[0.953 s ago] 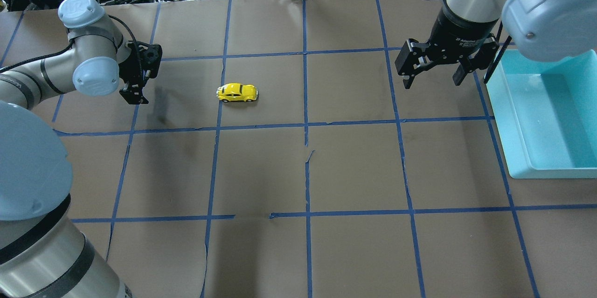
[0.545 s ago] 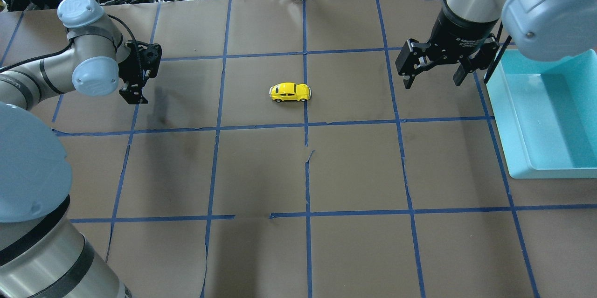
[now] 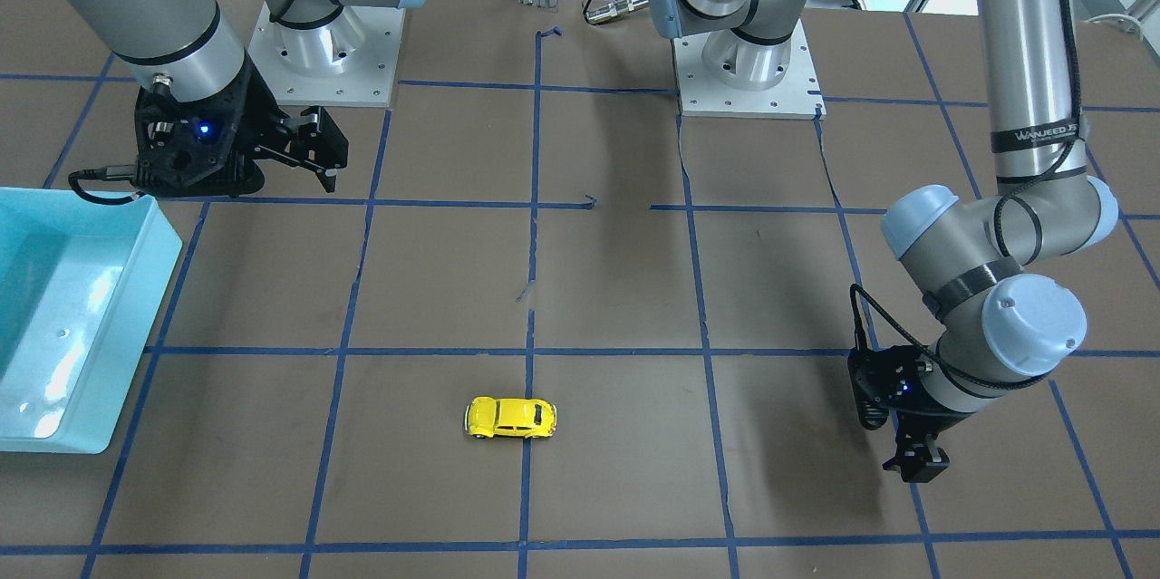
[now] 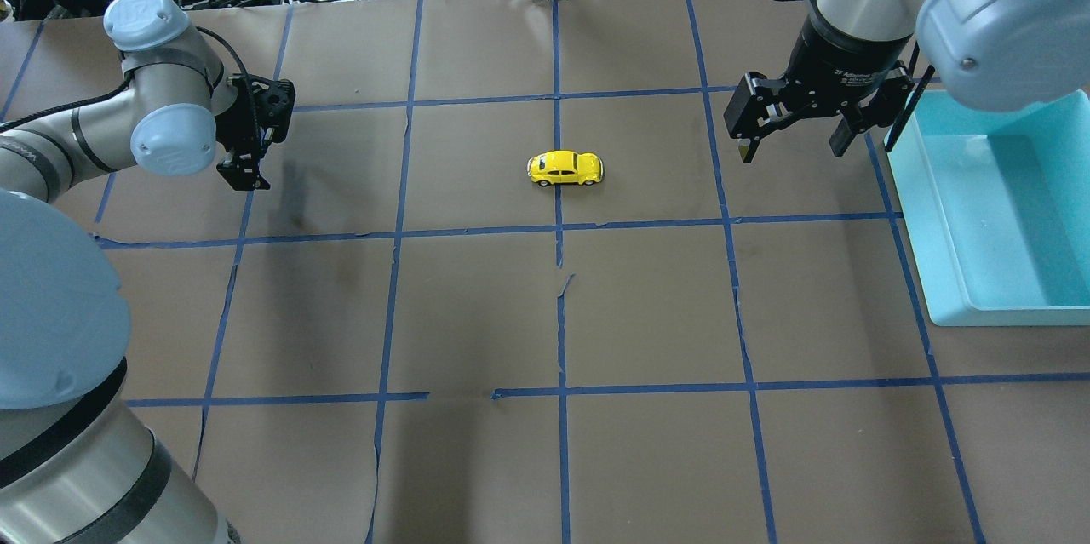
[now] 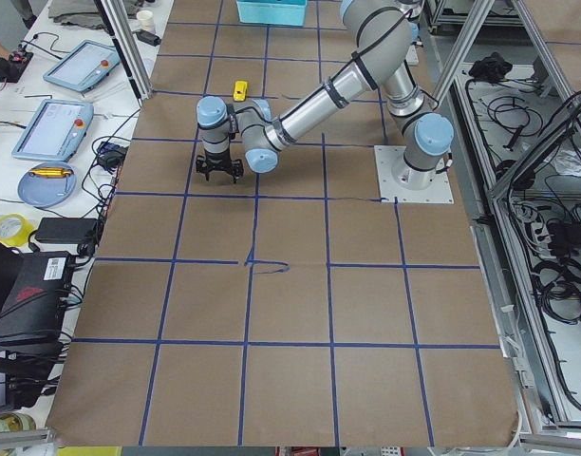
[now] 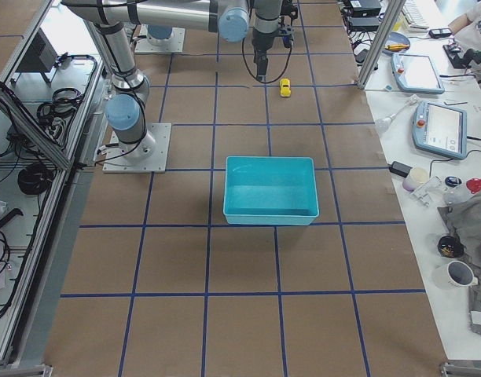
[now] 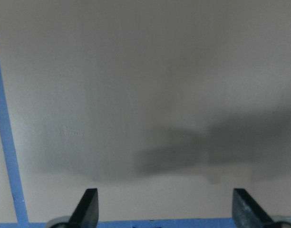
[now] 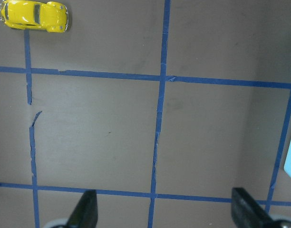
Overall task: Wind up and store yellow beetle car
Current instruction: 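Raise the left gripper away while moving the right gripper toward the car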
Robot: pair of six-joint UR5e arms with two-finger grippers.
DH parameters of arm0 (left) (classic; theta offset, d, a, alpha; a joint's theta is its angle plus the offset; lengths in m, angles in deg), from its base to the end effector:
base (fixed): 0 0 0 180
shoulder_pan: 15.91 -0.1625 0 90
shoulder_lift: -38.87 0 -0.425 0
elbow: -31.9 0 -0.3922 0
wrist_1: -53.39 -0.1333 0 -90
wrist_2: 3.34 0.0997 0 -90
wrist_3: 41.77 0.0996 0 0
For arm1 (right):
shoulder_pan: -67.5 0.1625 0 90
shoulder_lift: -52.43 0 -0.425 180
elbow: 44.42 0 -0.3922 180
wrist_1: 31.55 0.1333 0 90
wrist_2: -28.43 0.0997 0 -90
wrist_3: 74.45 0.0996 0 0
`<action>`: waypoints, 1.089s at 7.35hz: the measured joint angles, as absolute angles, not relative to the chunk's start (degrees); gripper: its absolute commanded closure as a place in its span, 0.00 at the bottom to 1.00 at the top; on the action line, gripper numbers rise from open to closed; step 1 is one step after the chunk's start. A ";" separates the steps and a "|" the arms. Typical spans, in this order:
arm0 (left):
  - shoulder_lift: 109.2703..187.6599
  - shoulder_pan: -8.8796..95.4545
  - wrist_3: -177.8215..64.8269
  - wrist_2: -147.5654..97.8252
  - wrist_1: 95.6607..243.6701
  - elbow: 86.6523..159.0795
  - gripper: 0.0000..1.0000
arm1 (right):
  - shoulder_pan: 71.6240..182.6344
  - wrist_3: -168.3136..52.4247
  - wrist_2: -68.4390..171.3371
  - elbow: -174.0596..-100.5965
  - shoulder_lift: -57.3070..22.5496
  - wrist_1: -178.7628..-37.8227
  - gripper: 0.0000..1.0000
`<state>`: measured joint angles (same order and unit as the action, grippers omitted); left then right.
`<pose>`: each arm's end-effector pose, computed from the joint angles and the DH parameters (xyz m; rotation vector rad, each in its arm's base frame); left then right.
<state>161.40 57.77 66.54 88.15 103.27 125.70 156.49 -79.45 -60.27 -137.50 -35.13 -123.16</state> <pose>0.0574 -0.6611 0.1957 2.2079 2.1344 -0.0118 0.1267 -0.5035 0.4432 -0.1072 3.1118 0.1043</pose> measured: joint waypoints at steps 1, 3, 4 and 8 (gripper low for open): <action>161.16 57.89 65.33 88.20 103.39 125.69 0.00 | 155.94 -80.08 -60.27 -137.50 -35.11 -123.21 0.00; 158.73 60.07 54.17 88.81 105.36 125.51 0.00 | 154.11 -84.19 -60.02 -137.45 -35.12 -123.11 0.00; 156.30 62.36 45.12 89.29 107.60 125.32 0.00 | 153.86 -87.06 -59.82 -137.36 -34.85 -123.84 0.00; 143.98 73.46 7.25 89.34 119.07 124.53 0.00 | 160.64 -104.63 -59.40 -137.20 -29.06 -134.37 0.00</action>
<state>143.98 73.46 7.25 89.34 119.07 124.53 160.64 -104.63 -59.40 -137.20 -29.06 -134.37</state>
